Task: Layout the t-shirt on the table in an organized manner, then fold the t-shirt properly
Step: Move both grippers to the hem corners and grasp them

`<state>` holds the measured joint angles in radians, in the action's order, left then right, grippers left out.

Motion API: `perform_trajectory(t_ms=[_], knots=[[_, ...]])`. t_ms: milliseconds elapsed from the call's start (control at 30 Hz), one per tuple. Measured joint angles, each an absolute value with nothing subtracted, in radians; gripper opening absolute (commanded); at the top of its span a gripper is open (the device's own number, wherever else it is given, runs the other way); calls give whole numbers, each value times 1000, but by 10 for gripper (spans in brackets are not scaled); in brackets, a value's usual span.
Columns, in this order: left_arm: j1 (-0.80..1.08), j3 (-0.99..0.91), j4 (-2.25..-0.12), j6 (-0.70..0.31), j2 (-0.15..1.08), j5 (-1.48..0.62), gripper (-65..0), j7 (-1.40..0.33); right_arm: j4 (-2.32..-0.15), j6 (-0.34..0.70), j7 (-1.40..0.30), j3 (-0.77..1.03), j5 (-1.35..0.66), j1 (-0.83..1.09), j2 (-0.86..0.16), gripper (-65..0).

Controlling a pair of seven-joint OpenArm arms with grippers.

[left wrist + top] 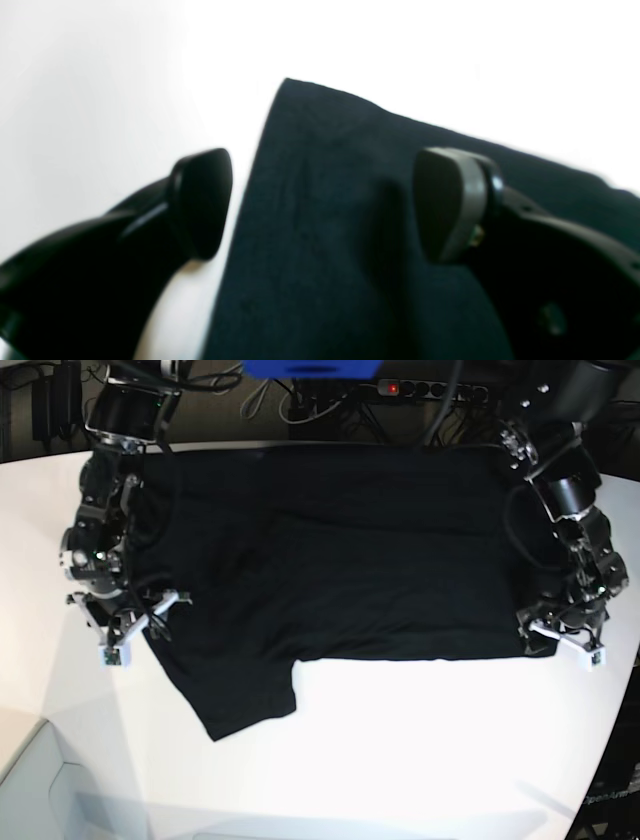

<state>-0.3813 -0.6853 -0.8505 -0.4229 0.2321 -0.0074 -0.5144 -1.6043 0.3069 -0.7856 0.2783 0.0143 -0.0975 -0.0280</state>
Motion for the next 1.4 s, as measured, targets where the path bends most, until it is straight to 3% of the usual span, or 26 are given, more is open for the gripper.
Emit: perform_trajectory(t_ms=[267,533,633,800,900,1400], knots=[[-498,-687,-633,-424,262,96,-105,-380,-1604,307,-787,278,15,-110,-28,-337],[-519,-688,-557,-427,288,101,-111,-313,-1584,307,-778,278,14,-115,-28,-336],[-518,-688,-556,-422,287,101,-199,-313,-1486,308,-784,279,15,-156,-31,-335],[-513,-688,-554,-422,288,98,-515,-316,-1293,307,-781,274,12,-273,-70,-335],[-513,-688,-553,-422,287,97,-650,-324,-1216,307,-775,278,15,-339,-92,-335],[-505,-688,-553,-427,284,86,-649,-315,-920,307,-518,278,14,-429,-100,-340]])
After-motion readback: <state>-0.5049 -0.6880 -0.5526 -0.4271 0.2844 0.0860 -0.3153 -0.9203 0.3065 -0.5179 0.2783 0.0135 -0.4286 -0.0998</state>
